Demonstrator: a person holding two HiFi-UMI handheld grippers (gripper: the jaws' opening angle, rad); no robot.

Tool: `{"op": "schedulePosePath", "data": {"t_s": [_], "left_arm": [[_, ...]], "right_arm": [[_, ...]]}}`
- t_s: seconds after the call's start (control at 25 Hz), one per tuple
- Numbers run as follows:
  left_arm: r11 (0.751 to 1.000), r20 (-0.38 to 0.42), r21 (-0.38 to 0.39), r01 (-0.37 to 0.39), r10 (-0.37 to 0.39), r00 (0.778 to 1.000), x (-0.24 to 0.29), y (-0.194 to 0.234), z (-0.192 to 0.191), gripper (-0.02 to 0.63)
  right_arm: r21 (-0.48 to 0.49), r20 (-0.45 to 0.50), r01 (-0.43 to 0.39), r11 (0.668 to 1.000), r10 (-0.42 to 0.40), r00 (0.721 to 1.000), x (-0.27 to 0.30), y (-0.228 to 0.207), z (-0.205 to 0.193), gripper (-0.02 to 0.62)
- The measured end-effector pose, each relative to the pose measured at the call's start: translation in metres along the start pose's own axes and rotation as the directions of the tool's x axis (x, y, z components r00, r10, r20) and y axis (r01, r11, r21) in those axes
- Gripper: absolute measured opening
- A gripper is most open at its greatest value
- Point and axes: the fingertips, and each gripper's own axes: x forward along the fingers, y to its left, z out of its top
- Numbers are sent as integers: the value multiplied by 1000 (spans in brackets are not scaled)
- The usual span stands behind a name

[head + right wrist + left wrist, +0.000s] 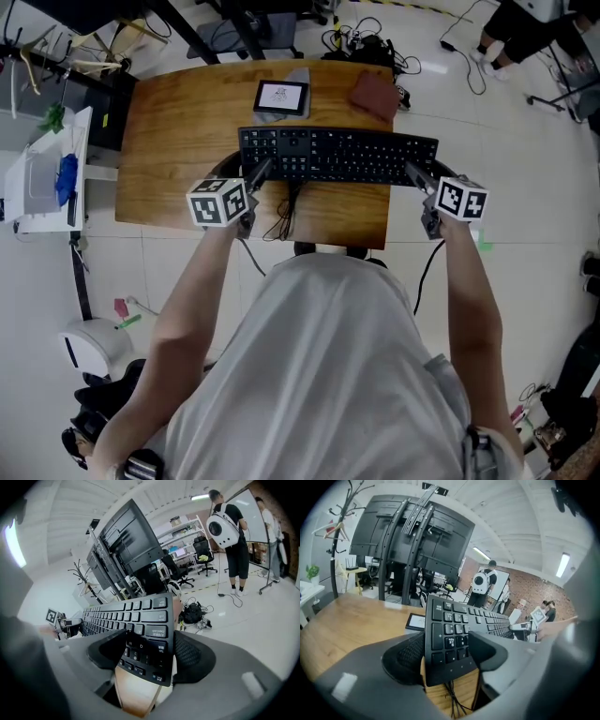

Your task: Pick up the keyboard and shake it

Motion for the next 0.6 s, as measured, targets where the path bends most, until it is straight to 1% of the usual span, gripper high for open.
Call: {"op": "schedulePosePath", "data": {"t_s": [0.16, 0.36, 0.48, 0.6], "left_arm": [[999, 88, 48, -3, -1, 996, -10, -7, 38, 290], [994, 182, 107, 5, -24, 983, -24, -21, 74, 290], [988, 239, 154, -3, -34, 970, -35, -31, 94, 290], [971, 300, 236, -27, -46, 953, -48, -45, 118, 290]], "right_arm": [[-47, 89, -11, 999, 15, 996, -13, 14, 34, 310], [-113, 192, -5, 994, 27, 981, -35, 29, 70, 307], [-138, 256, -7, 990, 42, 966, -48, 35, 84, 307], [-140, 331, -26, 990, 72, 941, -60, 39, 92, 307]]}}
